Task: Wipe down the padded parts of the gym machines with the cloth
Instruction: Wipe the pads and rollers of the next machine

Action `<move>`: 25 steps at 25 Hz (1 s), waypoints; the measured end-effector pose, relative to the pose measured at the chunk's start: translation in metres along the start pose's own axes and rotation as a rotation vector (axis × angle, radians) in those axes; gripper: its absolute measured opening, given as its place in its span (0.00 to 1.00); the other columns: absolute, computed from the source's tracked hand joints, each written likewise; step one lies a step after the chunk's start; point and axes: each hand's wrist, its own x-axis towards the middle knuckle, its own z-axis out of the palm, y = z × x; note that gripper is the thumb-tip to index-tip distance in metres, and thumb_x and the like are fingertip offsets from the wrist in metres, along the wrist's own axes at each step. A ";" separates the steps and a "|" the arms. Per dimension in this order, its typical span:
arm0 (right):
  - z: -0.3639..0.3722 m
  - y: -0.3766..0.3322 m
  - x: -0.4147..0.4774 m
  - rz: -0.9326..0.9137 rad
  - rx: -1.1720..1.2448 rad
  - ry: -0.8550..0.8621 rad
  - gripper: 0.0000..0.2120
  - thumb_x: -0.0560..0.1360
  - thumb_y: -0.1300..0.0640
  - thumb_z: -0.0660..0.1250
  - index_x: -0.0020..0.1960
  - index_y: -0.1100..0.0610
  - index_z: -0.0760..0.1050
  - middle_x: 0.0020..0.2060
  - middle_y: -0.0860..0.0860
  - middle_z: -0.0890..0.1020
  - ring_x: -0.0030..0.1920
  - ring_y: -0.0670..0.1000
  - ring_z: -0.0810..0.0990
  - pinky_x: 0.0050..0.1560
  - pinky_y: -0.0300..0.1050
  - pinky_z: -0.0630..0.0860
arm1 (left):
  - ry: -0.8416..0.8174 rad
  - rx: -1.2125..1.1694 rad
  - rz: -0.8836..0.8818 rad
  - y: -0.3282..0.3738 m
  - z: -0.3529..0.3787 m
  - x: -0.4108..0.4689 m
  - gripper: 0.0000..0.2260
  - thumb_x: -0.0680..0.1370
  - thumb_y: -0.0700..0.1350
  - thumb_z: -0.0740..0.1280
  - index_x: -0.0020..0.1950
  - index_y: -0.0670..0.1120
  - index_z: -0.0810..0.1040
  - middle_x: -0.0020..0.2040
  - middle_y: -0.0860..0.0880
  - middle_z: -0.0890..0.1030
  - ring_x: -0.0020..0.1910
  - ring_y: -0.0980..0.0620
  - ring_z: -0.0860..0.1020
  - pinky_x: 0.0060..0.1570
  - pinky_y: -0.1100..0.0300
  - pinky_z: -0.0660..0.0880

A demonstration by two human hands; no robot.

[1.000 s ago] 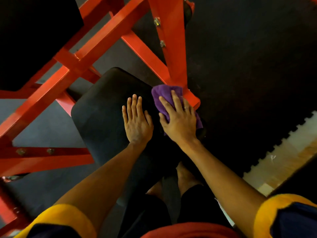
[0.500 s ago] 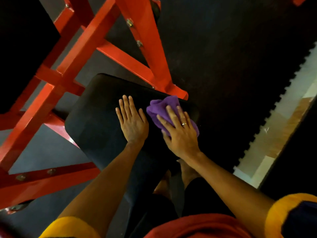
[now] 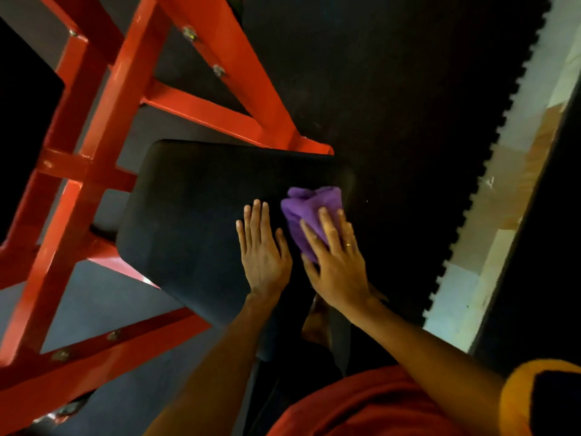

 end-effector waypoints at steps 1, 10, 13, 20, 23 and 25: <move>-0.003 0.007 0.002 0.113 0.041 0.010 0.35 0.81 0.43 0.64 0.84 0.47 0.53 0.83 0.56 0.48 0.82 0.63 0.49 0.77 0.63 0.64 | 0.000 0.018 0.008 0.003 0.001 -0.001 0.24 0.84 0.48 0.55 0.80 0.40 0.63 0.80 0.42 0.63 0.82 0.45 0.55 0.80 0.45 0.50; -0.022 -0.005 0.057 0.684 0.405 0.123 0.38 0.81 0.38 0.62 0.84 0.45 0.47 0.83 0.57 0.50 0.80 0.61 0.56 0.77 0.46 0.56 | -0.034 0.073 0.128 0.008 0.005 0.017 0.28 0.78 0.42 0.56 0.79 0.39 0.63 0.80 0.42 0.63 0.81 0.42 0.55 0.81 0.47 0.48; 0.001 -0.029 -0.003 0.673 0.686 0.151 0.39 0.81 0.39 0.64 0.83 0.40 0.44 0.83 0.56 0.52 0.80 0.59 0.57 0.80 0.47 0.55 | -0.060 0.068 0.155 0.021 0.007 0.031 0.29 0.77 0.41 0.57 0.79 0.38 0.63 0.80 0.41 0.63 0.81 0.41 0.55 0.81 0.47 0.48; -0.007 0.044 0.112 0.753 0.776 0.216 0.28 0.83 0.38 0.56 0.81 0.43 0.56 0.79 0.50 0.61 0.74 0.56 0.70 0.67 0.57 0.74 | -0.079 0.005 0.270 0.060 0.028 0.070 0.26 0.77 0.41 0.56 0.76 0.40 0.68 0.77 0.42 0.67 0.80 0.43 0.60 0.81 0.50 0.47; -0.022 0.063 0.142 0.642 0.701 0.150 0.24 0.84 0.43 0.59 0.78 0.47 0.65 0.77 0.49 0.67 0.72 0.55 0.73 0.64 0.50 0.73 | -0.028 0.020 0.214 0.070 0.037 0.072 0.23 0.82 0.44 0.56 0.78 0.42 0.67 0.79 0.45 0.66 0.81 0.46 0.58 0.81 0.51 0.47; -0.017 0.054 0.111 0.561 0.706 0.152 0.27 0.84 0.41 0.59 0.81 0.43 0.59 0.81 0.51 0.59 0.78 0.55 0.64 0.72 0.52 0.69 | -0.022 0.052 0.212 0.070 0.041 0.070 0.23 0.83 0.44 0.55 0.79 0.43 0.65 0.80 0.45 0.64 0.81 0.47 0.57 0.81 0.49 0.48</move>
